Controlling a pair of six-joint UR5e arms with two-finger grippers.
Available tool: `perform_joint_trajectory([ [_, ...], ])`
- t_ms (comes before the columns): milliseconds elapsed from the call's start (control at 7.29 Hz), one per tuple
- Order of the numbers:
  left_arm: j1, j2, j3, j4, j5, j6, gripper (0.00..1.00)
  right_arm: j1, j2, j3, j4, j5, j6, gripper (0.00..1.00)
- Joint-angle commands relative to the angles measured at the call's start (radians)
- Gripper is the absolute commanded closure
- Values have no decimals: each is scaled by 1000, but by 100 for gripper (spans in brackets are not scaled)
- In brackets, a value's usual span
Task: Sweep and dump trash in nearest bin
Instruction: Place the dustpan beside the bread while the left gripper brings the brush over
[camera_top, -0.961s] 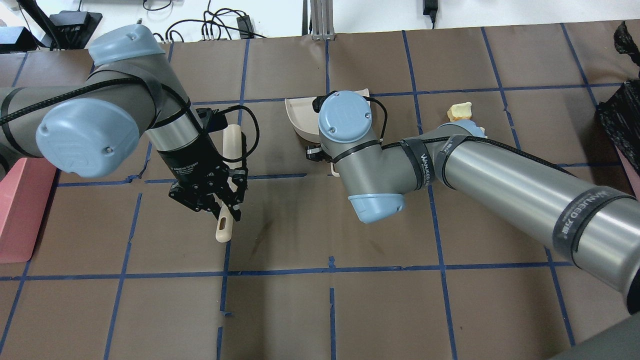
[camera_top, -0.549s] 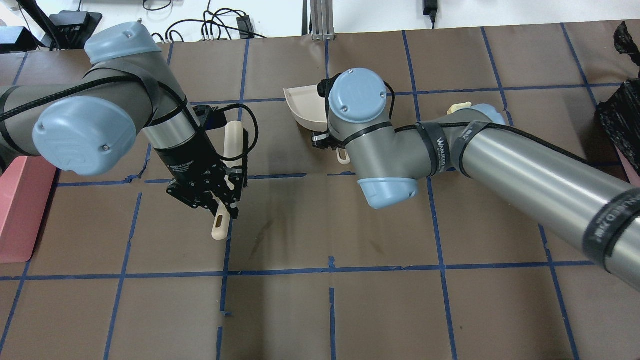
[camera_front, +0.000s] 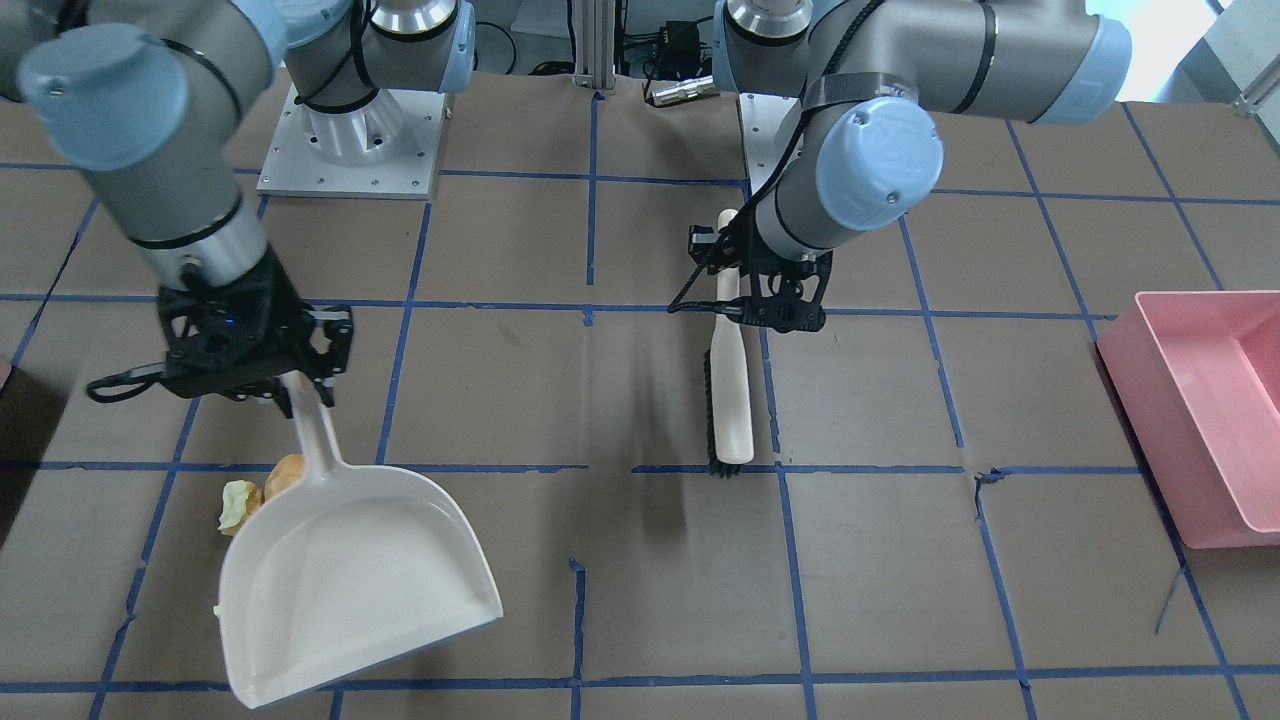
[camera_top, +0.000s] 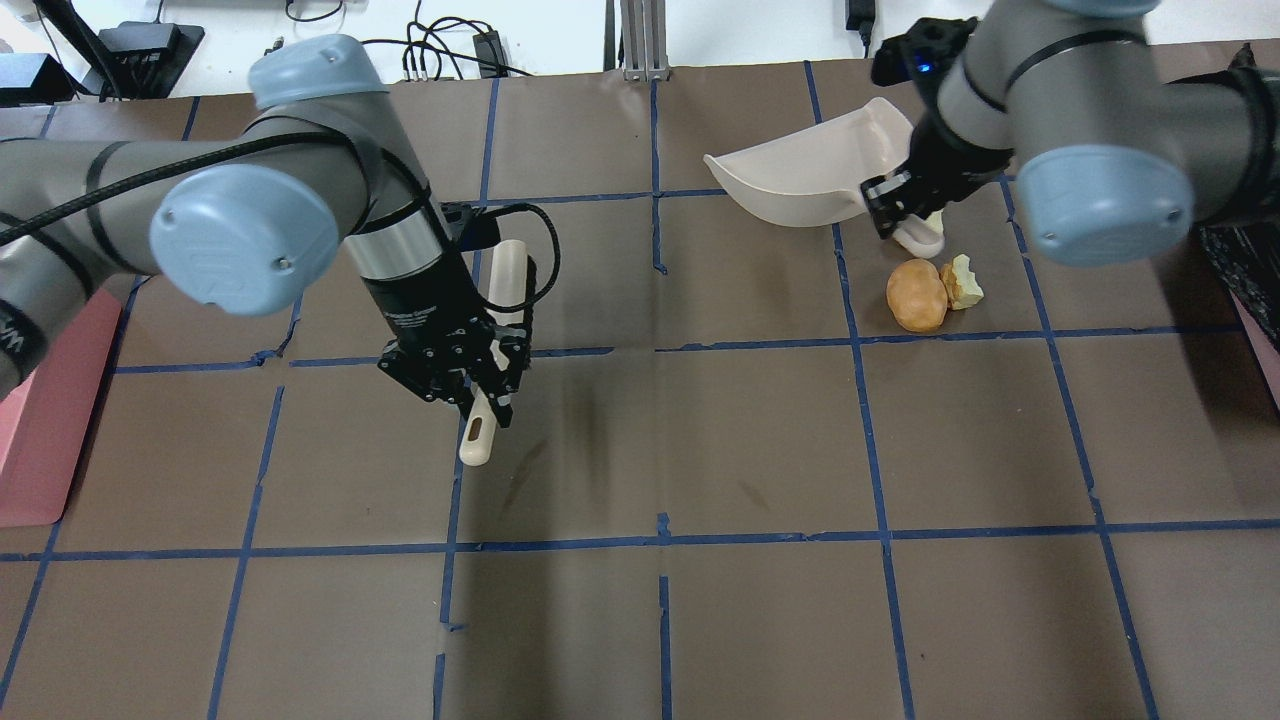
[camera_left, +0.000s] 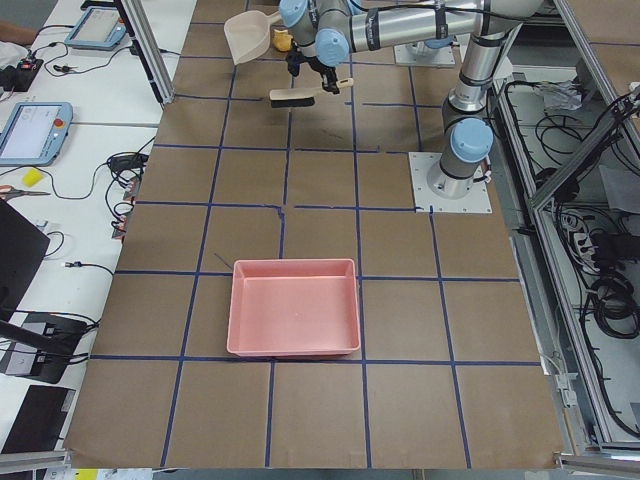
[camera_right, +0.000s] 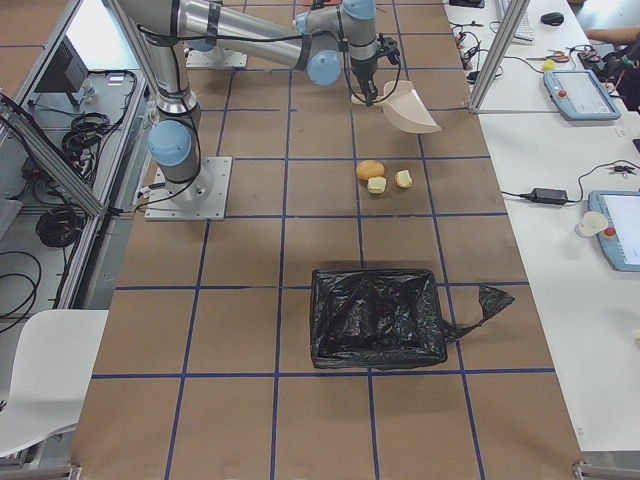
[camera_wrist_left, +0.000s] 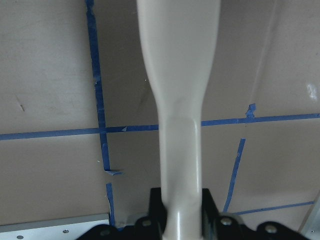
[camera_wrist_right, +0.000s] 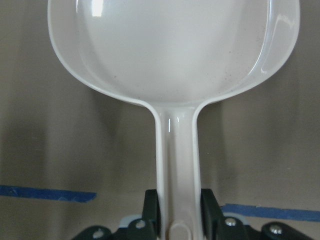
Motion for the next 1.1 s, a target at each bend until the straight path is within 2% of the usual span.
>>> perform_joint_trajectory([
  [0,-164,-192,234,-21,-3,-122,98,-227,-12,-42,132,1,-487,100],
  [137,-207,-279,346,-33,-41,-183,98,-351,-7,-48,143,3,-777,100],
  [275,-247,-350,435,-38,-74,-226,97,-425,14,-54,134,1,-1009,100],
  [412,-299,-419,511,-38,-76,-262,96,-476,67,-104,109,0,-1224,100],
  [549,-344,-488,578,-23,-85,-283,96,-496,188,-222,126,-5,-1410,100],
  [686,-375,-563,658,23,-89,-320,96,-509,327,-376,196,-3,-1570,100],
  [824,-413,-649,748,90,-104,-355,96,-521,429,-510,312,0,-1630,100],
  [961,-445,-702,799,128,-136,-366,97,-521,498,-575,337,0,-1734,100],
])
